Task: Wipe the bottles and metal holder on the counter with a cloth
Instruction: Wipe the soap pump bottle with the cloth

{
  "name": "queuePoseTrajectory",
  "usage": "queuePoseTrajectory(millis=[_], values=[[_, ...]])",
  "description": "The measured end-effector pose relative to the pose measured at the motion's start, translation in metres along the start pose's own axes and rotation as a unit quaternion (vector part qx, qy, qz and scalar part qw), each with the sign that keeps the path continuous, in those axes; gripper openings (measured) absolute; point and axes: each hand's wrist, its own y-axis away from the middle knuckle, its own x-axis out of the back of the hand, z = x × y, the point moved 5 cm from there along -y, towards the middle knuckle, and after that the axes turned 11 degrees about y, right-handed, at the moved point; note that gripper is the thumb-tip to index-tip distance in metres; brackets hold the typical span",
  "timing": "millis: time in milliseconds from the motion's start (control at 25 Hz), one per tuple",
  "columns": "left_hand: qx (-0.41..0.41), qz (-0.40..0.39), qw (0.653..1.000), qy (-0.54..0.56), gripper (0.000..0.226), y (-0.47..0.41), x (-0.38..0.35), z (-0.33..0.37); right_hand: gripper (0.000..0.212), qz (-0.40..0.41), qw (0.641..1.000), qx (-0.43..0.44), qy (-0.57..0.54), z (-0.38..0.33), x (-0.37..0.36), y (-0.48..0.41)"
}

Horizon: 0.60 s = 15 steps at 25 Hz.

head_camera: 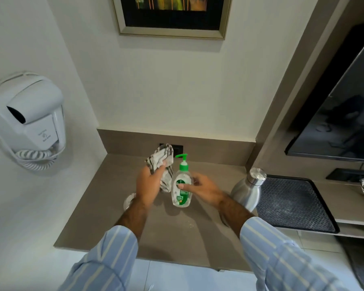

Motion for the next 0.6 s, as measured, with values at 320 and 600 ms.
queuePoseTrajectory(millis=[320, 600], values=[[0.056, -0.104, 0.983, 0.138, 0.025, 0.008, -0.040, 0.010, 0.036, -0.070, 0.997, 0.031, -0.024, -0.018, 0.007, 0.008], [0.056, 0.075, 0.963, 0.254, 0.022, 0.005, -0.053, 0.025, 0.092, 0.133, 0.986, 0.094, -0.022, -0.038, -0.023, 0.004]])
